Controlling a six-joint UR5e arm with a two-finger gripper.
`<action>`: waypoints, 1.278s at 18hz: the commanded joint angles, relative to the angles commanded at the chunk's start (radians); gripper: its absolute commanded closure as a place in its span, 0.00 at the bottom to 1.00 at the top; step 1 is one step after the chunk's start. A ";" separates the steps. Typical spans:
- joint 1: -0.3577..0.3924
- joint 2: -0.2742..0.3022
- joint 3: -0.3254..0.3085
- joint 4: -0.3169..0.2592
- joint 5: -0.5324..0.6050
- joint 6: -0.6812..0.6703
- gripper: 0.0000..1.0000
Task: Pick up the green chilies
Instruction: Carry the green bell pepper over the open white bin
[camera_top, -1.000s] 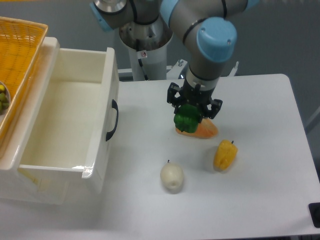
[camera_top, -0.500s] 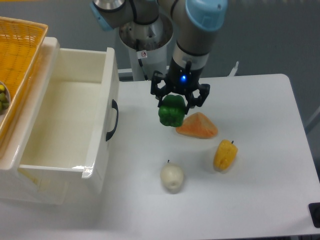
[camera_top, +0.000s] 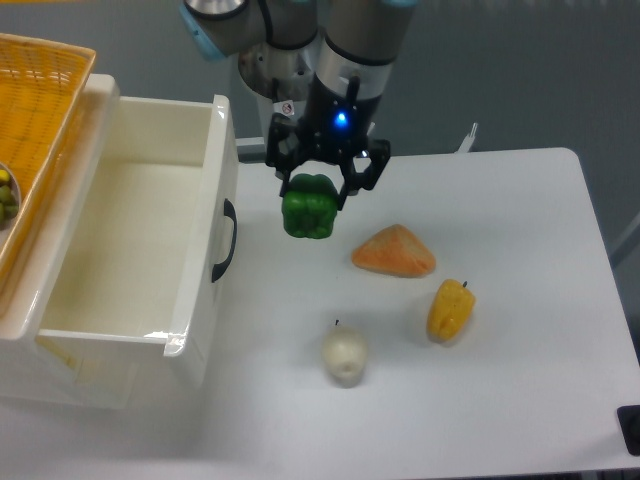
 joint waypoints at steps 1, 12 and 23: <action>-0.009 0.008 -0.002 -0.026 -0.006 -0.002 0.72; -0.067 0.071 -0.014 -0.094 -0.043 -0.046 0.72; -0.132 0.074 -0.044 -0.091 -0.043 -0.061 0.72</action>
